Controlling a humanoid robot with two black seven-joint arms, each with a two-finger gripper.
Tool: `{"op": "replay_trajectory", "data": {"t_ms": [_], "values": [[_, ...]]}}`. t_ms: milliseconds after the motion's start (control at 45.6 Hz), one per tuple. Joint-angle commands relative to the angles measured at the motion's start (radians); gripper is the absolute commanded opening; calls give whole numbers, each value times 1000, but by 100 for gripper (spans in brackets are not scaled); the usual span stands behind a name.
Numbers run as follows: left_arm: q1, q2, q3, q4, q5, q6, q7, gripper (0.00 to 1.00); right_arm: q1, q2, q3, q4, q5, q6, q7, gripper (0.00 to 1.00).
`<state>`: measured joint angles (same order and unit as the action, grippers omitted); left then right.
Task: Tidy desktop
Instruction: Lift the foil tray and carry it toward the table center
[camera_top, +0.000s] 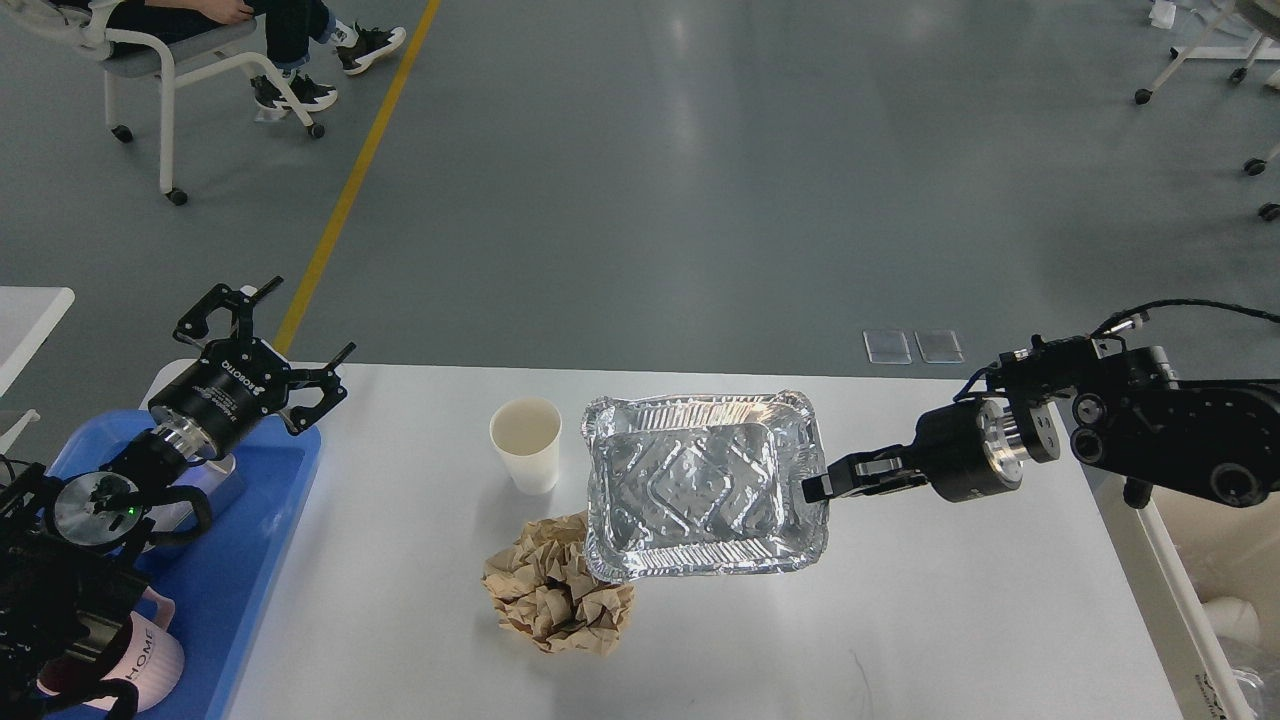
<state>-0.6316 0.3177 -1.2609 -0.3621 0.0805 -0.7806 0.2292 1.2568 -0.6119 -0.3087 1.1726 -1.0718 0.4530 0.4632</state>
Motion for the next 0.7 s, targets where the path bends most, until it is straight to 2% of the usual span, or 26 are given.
{"op": "replay_trajectory", "data": {"t_ms": [0, 263, 329, 394, 614, 679], "values": [[-7, 1, 0, 0, 21, 11, -2, 97, 29, 47, -1, -5, 10, 44, -1, 0], [-22, 12, 8, -1, 61, -9, -7, 98, 39, 75, -15, -19, 64, 180, -21, 0], [-33, 32, 9, -1, 62, -12, -7, 97, 39, 75, -20, -28, 108, 219, -41, 0], [-42, 70, 11, -1, 64, -12, -7, 97, 44, 77, -38, -33, 133, 228, -61, 0], [-45, 93, 20, 0, 68, -11, -11, 97, 59, 103, -59, -59, 185, 237, -66, 0], [-40, 92, 20, -1, 67, -9, -34, 97, 58, 123, -59, -77, 185, 234, -66, 0]]}}
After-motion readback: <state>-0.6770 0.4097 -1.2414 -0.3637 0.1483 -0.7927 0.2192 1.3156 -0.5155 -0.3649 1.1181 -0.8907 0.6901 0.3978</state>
